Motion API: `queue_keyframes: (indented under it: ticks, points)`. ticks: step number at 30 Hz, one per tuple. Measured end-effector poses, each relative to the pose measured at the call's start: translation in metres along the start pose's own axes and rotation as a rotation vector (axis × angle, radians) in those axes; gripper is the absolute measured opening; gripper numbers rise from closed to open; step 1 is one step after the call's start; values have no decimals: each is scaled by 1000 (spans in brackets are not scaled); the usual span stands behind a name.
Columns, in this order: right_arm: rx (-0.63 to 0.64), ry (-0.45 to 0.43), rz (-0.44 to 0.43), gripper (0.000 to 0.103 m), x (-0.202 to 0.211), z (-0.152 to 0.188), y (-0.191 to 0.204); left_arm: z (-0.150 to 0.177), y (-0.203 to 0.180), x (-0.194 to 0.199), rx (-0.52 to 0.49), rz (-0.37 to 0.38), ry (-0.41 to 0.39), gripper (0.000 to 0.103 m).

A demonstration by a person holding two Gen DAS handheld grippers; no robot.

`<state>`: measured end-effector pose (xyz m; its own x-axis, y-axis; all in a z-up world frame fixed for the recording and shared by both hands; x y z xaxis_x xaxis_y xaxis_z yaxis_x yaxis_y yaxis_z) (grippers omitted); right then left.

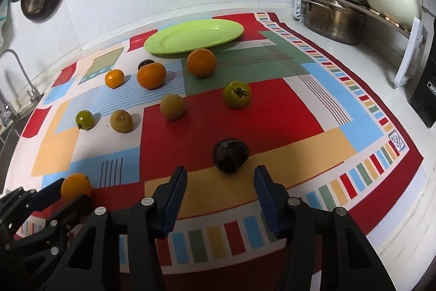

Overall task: Organize fruits
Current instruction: 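Grasp the large orange with the left tool while the right tool grasps the dark plum, then carry the orange in the left tool while the right tool carries the plum to the green plate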

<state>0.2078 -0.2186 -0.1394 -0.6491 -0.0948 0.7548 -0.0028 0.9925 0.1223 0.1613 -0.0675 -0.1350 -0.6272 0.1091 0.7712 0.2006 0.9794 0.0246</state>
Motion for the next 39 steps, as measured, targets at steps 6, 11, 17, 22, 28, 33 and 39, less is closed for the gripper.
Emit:
queue_keyframes:
  ticks: [6, 11, 17, 22, 28, 33, 39]
  points:
    - [-1, 2, 3, 43, -6, -6, 0, -4, 0, -1, -13, 9, 10, 32]
    - [9, 4, 27, 34, -11, -10, 0, -11, 2, 4, -22, 7, -4, 32]
    - [2, 8, 22, 29, -9, -10, 0, -21, 6, 10, -21, 28, -20, 32]
    - [11, -6, 1, 29, 8, -10, 9, -30, 8, 18, -35, 49, -43, 32]
    - [16, -23, -22, 29, 29, -12, 22, -42, 12, 32, -63, 84, -75, 32]
    - [16, -50, -30, 29, 47, -18, 36, -55, 18, 44, -102, 112, -101, 32]
    - [2, -89, -23, 29, 64, -32, 51, -75, 29, 54, -163, 148, -137, 32]
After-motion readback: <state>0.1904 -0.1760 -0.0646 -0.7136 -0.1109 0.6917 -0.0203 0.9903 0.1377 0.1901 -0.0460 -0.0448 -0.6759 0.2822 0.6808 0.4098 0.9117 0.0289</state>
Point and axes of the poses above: each gripper's, at about its wrist camera, not at the fingertips, and x roughly against the way its jaws point, y to its left, z to its underside, the point moved 4 cm from there along -x, roughly the way its jaws point, and after that the axes turned 5 degrees about -x, right-handed, at the moved point
